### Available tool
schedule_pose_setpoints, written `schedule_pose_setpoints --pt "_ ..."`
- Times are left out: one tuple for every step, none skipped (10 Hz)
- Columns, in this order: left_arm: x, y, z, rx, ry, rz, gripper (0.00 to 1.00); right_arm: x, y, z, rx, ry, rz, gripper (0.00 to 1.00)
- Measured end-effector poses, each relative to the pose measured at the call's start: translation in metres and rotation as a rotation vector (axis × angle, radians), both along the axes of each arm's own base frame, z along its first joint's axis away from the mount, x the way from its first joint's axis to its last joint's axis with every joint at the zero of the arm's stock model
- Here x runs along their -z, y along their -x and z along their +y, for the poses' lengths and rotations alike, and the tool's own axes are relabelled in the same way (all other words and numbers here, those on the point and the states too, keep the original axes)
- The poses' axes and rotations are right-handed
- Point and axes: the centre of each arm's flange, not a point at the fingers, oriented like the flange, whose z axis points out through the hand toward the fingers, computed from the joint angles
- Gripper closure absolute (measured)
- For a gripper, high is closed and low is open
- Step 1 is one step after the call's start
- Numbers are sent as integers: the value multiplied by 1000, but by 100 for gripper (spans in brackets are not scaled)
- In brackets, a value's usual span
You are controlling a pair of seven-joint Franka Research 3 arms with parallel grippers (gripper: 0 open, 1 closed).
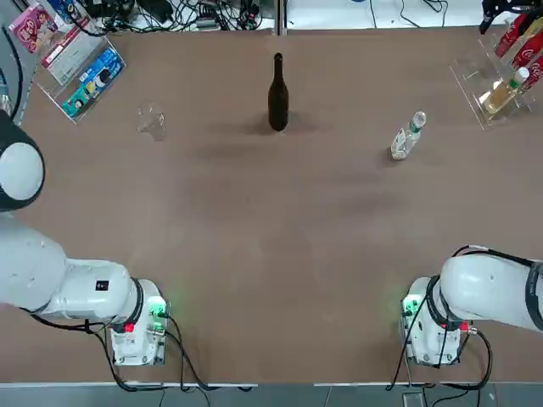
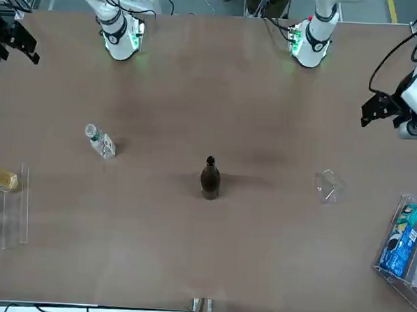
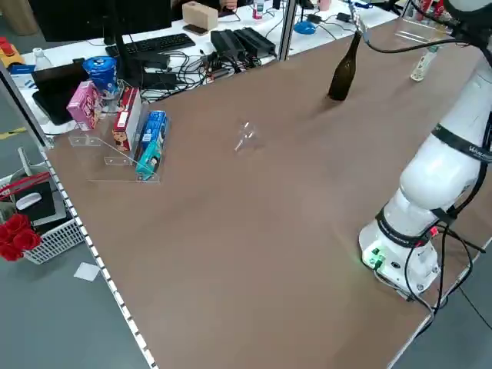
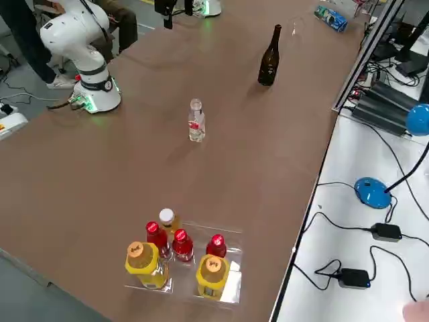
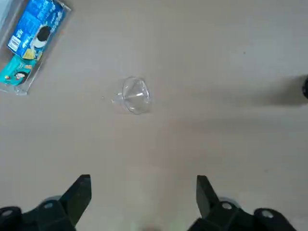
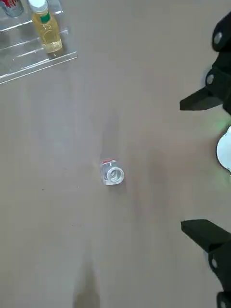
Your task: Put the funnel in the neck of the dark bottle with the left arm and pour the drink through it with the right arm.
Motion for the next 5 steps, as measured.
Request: schedule_pose_setpoints --pt "34 -7 3 7 -65 58 4 0 0 3 -5 1 0 0" --pt "68 -14 4 28 -137 92 4 0 0 3 -6 2 1 0" --pt "93 -21 1 49 -174 90 4 0 0 4 -7 2 1 0" --pt "115 -28 2 67 -205 76 4 0 0 4 -7 2 1 0" --pt "138 -36 7 94 -267 71 4 0 0 4 -7 2 1 0"
